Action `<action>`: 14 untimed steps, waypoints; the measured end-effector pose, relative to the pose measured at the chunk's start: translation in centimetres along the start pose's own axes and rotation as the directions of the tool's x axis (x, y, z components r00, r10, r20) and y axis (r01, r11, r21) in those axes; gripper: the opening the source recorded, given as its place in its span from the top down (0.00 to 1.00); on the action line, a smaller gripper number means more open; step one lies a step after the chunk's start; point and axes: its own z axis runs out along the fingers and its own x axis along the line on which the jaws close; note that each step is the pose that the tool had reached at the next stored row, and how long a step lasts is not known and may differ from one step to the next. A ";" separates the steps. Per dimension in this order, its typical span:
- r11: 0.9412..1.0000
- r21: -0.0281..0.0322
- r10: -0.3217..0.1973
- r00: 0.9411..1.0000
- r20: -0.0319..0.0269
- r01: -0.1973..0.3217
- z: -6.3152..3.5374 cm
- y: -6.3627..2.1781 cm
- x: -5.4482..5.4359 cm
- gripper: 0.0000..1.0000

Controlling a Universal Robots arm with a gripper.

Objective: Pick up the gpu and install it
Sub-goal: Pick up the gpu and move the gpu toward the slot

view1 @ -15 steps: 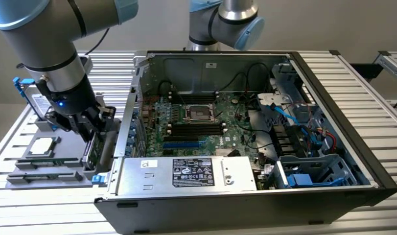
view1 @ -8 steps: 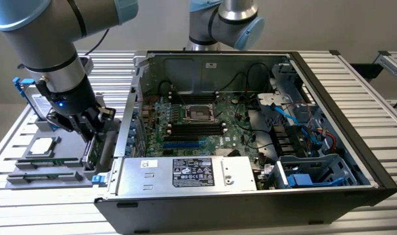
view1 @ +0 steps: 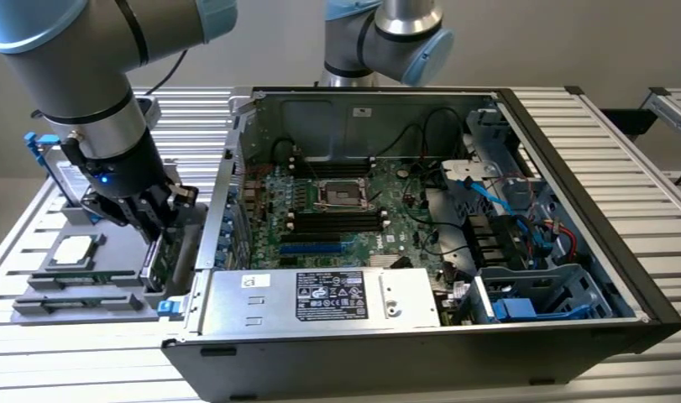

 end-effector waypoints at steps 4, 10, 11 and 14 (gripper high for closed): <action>1.000 0.000 0.000 1.000 0.000 0.000 0.00 0.00 0.0 0.73; 1.000 -0.001 0.000 1.000 0.000 0.000 0.00 -0.01 0.0 0.73; 1.000 -0.004 0.000 1.000 -0.001 0.000 0.00 -0.03 0.0 0.73; 1.000 -0.016 0.000 1.000 -0.003 0.000 0.00 -0.11 0.0 0.73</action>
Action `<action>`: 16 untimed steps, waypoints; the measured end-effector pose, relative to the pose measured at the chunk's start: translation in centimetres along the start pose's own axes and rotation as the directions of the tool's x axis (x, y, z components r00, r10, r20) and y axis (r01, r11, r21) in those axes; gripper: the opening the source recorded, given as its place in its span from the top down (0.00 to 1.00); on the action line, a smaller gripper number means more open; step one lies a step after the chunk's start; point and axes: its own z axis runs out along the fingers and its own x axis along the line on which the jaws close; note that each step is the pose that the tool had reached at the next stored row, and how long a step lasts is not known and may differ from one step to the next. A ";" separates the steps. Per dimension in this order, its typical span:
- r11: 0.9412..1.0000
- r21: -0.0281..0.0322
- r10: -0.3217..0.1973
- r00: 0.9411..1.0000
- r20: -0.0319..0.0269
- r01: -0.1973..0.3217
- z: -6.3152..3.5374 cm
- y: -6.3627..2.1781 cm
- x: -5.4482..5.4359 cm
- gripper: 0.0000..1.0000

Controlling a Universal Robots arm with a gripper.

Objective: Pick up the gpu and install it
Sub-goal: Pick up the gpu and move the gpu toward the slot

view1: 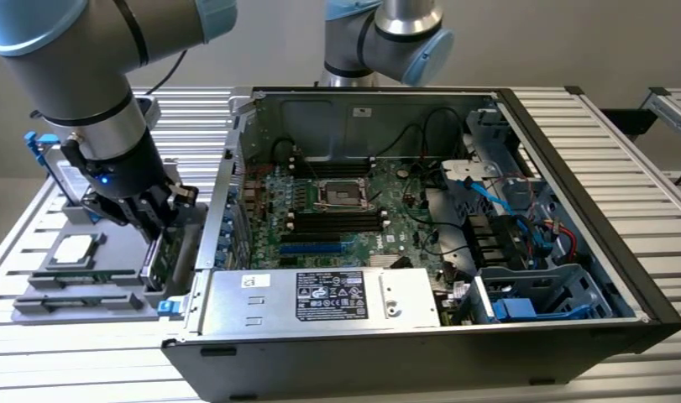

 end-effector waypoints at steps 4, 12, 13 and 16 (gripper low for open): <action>1.000 -0.003 0.000 1.000 0.000 0.000 -0.01 -0.01 0.0 0.73; 1.000 -0.003 0.000 1.000 0.000 0.000 0.00 -0.02 0.0 0.73; 1.000 -0.003 0.000 1.000 0.000 0.000 -0.01 -0.02 0.0 0.73; 1.000 -0.003 0.000 1.000 0.000 0.000 0.00 -0.02 0.0 0.73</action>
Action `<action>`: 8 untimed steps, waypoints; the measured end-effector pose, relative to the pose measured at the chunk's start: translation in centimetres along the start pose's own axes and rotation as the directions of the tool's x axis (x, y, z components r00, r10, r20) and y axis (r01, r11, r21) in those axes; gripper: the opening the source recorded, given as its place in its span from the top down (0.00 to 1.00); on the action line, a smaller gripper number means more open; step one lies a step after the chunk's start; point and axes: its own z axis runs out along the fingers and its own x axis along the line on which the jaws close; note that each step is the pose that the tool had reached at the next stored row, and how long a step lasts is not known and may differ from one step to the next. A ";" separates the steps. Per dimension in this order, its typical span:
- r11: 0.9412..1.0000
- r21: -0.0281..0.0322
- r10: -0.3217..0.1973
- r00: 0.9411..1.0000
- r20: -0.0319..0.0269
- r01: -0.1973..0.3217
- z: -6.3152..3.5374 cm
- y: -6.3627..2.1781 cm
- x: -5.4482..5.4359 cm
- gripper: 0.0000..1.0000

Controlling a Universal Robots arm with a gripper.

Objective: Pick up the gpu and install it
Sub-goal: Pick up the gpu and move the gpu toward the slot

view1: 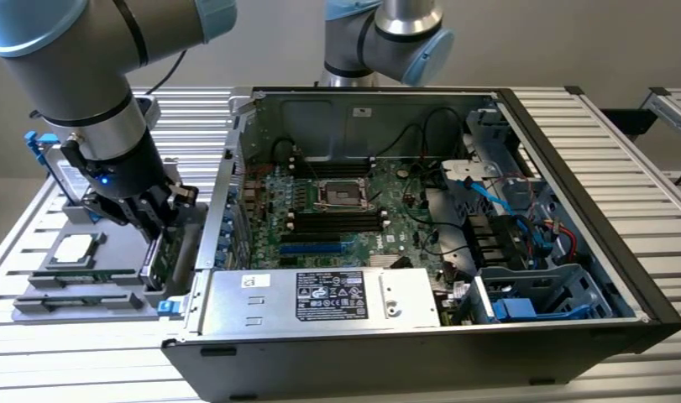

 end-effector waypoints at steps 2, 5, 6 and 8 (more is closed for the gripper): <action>1.000 0.000 0.000 1.000 0.000 0.000 -0.02 0.00 0.0 0.73; 1.000 0.000 0.000 1.000 0.000 0.000 -0.16 0.01 0.0 0.73; 1.000 0.000 0.000 1.000 0.000 0.000 -0.23 0.01 -0.1 0.73; 1.000 -0.001 0.000 1.000 0.000 0.000 -0.38 0.03 -0.1 0.73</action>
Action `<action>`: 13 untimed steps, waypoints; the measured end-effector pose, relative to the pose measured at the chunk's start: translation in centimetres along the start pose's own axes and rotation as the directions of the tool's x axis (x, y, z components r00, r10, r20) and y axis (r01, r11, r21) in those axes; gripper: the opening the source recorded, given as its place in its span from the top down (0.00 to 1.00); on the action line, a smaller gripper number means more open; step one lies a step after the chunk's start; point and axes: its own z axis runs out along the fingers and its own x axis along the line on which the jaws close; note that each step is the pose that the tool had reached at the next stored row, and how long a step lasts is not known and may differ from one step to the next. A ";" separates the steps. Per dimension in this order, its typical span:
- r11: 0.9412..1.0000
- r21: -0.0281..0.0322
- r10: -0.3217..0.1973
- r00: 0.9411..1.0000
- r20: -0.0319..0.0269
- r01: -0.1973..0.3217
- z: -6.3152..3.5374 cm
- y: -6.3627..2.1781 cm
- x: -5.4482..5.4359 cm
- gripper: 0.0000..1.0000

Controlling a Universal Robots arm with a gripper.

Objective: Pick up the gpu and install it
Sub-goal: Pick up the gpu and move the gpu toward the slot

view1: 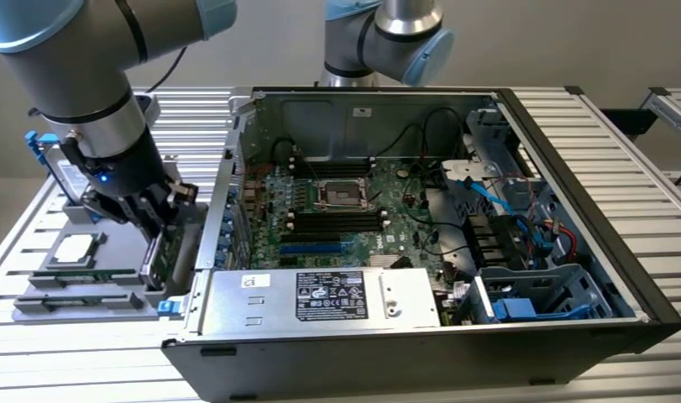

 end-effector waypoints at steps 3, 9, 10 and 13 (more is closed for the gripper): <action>1.000 -0.002 0.000 1.000 0.000 0.000 -0.25 0.02 0.0 0.73; 1.000 -0.009 -0.001 1.000 0.000 0.001 -1.02 0.07 -0.1 0.73; 1.000 -0.010 -0.001 1.000 0.000 0.001 -1.20 0.09 -0.1 0.73; 1.000 -0.016 -0.001 1.000 -0.001 0.001 -1.70 0.12 -0.2 0.73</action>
